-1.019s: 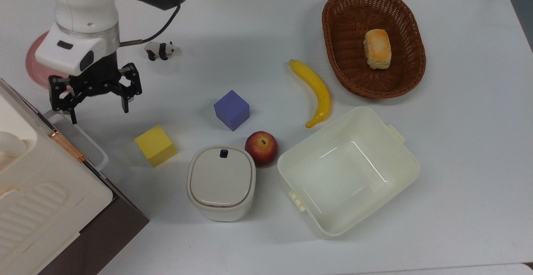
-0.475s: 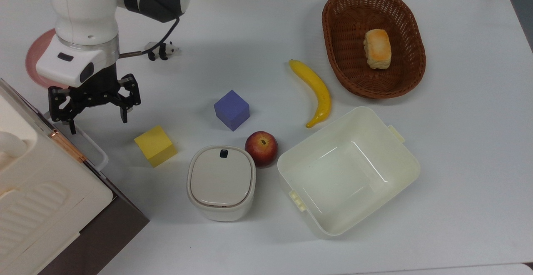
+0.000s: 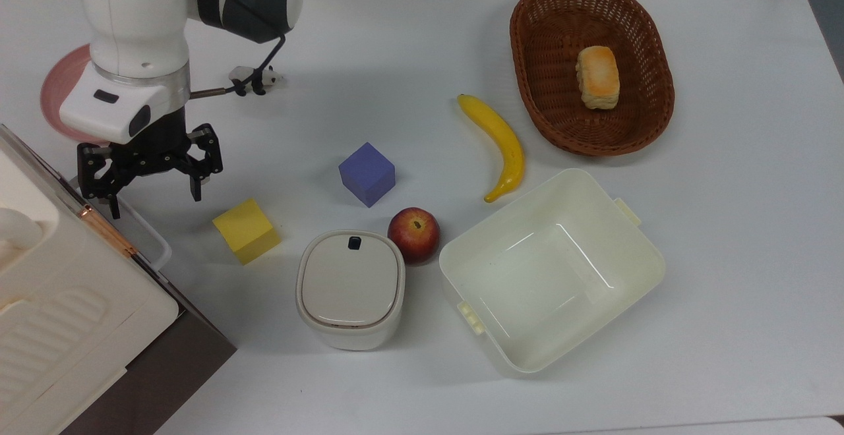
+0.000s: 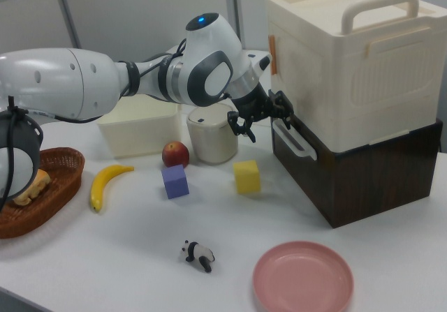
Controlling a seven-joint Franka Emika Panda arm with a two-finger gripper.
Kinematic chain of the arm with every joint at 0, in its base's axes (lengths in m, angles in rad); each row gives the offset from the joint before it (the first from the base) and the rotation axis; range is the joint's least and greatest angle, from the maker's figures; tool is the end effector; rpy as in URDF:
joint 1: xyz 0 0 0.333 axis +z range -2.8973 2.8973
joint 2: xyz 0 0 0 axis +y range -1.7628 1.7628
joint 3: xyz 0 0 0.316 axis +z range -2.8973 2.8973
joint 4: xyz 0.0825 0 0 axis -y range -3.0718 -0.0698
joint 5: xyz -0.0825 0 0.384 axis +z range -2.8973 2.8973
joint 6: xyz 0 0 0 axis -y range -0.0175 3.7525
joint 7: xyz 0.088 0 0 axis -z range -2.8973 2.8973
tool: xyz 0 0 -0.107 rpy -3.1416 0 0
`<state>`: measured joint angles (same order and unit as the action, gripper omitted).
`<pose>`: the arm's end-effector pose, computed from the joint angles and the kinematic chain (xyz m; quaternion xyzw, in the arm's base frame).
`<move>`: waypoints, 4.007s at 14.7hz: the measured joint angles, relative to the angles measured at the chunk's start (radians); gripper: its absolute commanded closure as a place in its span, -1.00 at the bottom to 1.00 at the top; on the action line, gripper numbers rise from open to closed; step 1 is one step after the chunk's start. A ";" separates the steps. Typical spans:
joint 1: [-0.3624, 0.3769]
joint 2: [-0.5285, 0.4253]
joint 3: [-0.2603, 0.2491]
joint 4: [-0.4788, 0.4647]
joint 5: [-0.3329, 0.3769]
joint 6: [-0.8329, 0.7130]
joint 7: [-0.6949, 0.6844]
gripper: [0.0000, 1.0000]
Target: Slide the drawer open
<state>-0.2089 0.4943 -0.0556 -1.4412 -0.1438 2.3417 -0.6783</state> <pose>0.7098 -0.1863 0.4493 0.9459 0.2440 0.1462 0.1562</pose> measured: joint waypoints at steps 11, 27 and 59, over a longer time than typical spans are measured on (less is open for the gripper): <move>0.000 0.018 0.000 0.000 -0.021 0.000 0.000 -1.00; 0.000 0.043 0.000 0.000 -0.021 0.038 0.000 -1.00; -0.002 0.044 0.000 0.013 -0.022 0.040 0.000 -0.11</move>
<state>-0.2113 0.5384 -0.0559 -1.4286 -0.1655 2.3818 -0.6784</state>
